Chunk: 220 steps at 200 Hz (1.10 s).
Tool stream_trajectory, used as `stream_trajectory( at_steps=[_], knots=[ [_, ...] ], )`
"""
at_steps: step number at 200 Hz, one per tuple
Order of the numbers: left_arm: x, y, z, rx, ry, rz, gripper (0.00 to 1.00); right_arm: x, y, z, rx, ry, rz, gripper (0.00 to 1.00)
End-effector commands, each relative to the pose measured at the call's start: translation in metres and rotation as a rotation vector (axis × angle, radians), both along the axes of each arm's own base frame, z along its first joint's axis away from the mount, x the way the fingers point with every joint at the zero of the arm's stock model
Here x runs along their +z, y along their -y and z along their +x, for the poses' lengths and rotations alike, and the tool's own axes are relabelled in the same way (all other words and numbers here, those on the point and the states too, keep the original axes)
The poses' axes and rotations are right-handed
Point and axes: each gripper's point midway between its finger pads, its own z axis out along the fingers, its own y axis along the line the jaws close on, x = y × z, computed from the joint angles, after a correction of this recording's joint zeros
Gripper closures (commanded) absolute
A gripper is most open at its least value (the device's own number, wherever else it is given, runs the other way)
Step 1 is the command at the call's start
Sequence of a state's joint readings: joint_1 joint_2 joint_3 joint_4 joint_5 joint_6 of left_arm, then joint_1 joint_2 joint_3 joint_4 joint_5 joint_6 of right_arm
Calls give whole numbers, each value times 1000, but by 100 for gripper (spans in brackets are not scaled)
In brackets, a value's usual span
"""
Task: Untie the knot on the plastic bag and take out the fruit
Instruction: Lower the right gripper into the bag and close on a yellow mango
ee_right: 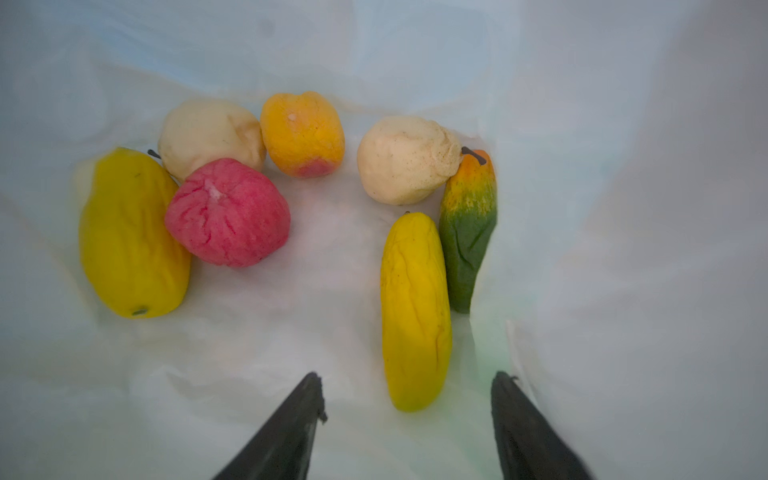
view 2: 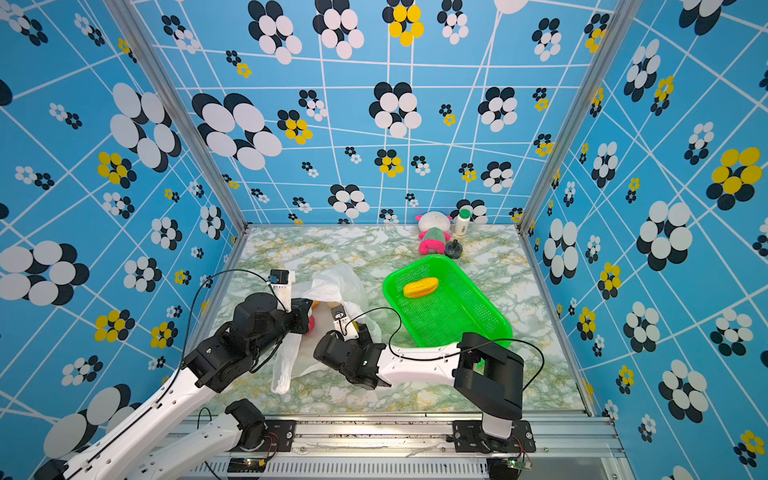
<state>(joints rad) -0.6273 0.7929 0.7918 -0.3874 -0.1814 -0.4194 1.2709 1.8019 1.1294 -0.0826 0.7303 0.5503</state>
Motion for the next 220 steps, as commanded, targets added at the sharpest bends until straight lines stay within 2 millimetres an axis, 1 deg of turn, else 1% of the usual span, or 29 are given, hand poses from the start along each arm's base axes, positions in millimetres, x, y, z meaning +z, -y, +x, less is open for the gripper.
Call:
stream_trajectory(
  at_steps=[1, 12, 23, 51, 78, 90, 112, 130, 137, 151, 178, 202, 220],
  knots=[
    [-1, 1, 3, -5, 0, -10, 100, -31, -8, 9, 11, -87, -64, 36],
    [-1, 3, 5, -6, -2, -4, 100, -50, -11, 13, 19, -165, -47, 39],
    [0, 3, 7, -5, -5, -2, 100, -60, -9, 19, 5, -203, -35, 39],
    [-3, 11, 9, -27, -7, -14, 100, -72, -2, 31, -36, -226, -62, 39],
    [-5, 16, 12, -38, -22, -19, 100, -72, 5, 36, -58, -217, -106, 35],
    [-4, 17, 12, -44, -26, -19, 100, -71, 6, 35, -49, -215, -112, 29],
    [-2, 16, 12, -43, -24, -22, 100, -67, -2, 33, 16, -208, -101, 17],
    [-3, 16, 10, -42, -19, -32, 100, -67, -9, 35, 50, -197, -100, 14],
    [-5, 15, 9, -42, -19, -34, 100, -70, -13, 36, 64, -202, -103, 14],
    [-7, 14, 8, -39, -22, -32, 100, -74, -20, 39, 81, -220, -97, 17],
    [-5, 11, 7, -34, -24, -21, 100, -79, -30, 44, 105, -260, -63, 28],
    [0, 7, 7, -22, -13, -9, 100, -83, -37, 48, 121, -275, -57, 28],
    [-2, 8, 7, -26, -10, -11, 100, -91, -40, 51, 125, -293, -61, 28]
  ],
)
